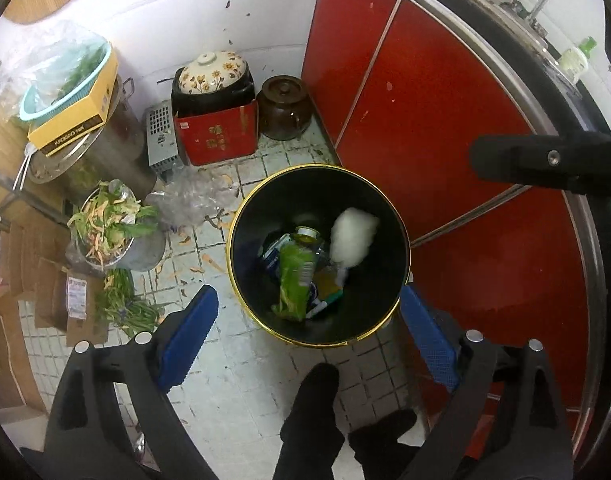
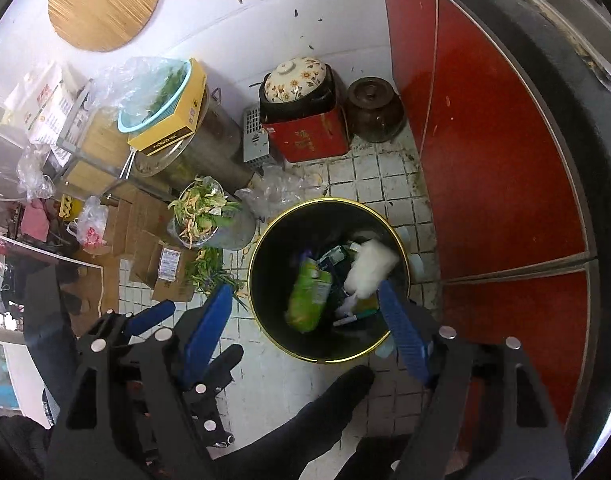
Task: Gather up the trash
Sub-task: 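Move both tools back over the countertop trash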
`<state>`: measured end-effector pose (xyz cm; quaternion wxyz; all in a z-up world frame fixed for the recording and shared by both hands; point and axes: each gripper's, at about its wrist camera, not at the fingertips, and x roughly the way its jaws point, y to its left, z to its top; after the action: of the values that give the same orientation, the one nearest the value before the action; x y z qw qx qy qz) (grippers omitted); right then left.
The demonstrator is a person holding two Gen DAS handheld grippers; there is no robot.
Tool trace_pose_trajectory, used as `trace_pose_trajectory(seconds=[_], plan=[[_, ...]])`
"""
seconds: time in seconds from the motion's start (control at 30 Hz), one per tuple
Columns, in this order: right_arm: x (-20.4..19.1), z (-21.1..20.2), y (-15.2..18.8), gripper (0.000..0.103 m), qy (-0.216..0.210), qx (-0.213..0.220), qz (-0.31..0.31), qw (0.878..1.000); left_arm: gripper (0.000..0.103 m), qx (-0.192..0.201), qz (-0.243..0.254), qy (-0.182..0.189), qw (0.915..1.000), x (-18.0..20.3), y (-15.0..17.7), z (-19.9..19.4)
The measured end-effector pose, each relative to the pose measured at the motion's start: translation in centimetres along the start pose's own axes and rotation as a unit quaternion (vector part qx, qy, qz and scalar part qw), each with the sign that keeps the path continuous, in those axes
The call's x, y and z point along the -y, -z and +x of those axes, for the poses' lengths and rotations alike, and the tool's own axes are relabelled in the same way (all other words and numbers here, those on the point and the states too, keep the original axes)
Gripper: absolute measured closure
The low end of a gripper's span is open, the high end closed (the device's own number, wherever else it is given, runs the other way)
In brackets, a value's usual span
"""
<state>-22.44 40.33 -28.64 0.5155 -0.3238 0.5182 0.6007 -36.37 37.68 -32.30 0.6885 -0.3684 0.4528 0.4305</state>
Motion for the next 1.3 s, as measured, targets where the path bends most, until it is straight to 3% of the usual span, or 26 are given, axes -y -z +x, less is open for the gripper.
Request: trace_pose_trajectory(seconds=[0.4, 0.47, 0.57, 0.7, 0.8, 0.9, 1.0, 1.13, 1.23, 1.3], plan=[[0.9, -6.0, 2.3, 0.026, -0.012, 0.027, 0.018, 0.999, 0.011, 0.011, 0.050, -0.002, 0.9987, 2.5, -1.3, -4.0], [1.2, -8.7, 3.0, 0.015, -0.005, 0.052, 0.020, 0.998, 0.009, 0.018, 0.073, -0.008, 0.9972, 3.9, -1.8, -5.6], [3.0, -14.2, 5.0, 0.012, 0.022, 0.098, 0.037, 0.994, 0.006, 0.031, 0.118, 0.001, 0.9925, 7.1, -2.6, -8.4], [7.2, -22.6, 9.8, 0.011, 0.084, 0.157, 0.088, 0.980, 0.007, 0.058, 0.195, 0.037, 0.9783, 14.0, -2.7, -12.1], [10.8, -28.5, 14.5, 0.010, 0.143, 0.194, 0.137, 0.961, 0.006, 0.073, 0.263, 0.100, 0.9567, 21.8, -1.5, -14.5], [15.0, -34.0, 20.7, 0.010, 0.195, 0.225, 0.210, 0.931, 0.007, 0.067, 0.321, 0.148, 0.9332, 29.0, 0.5, -15.5], [18.9, -38.7, 27.9, 0.010, 0.247, 0.241, 0.289, 0.893, 0.006, 0.060, 0.385, 0.195, 0.9001, 36.6, 3.5, -16.6], [22.1, -43.9, 37.7, 0.010, 0.303, 0.263, 0.386, 0.831, 0.006, 0.047, 0.459, 0.246, 0.8521, 45.0, 8.1, -18.1], [23.3, -46.1, 44.2, 0.010, 0.316, 0.279, 0.441, 0.792, 0.006, 0.049, 0.509, 0.265, 0.8174, 49.7, 11.4, -19.1], [23.8, -46.9, 47.0, 0.010, 0.318, 0.285, 0.467, 0.774, 0.006, 0.049, 0.536, 0.273, 0.7976, 51.9, 13.1, -19.6]])
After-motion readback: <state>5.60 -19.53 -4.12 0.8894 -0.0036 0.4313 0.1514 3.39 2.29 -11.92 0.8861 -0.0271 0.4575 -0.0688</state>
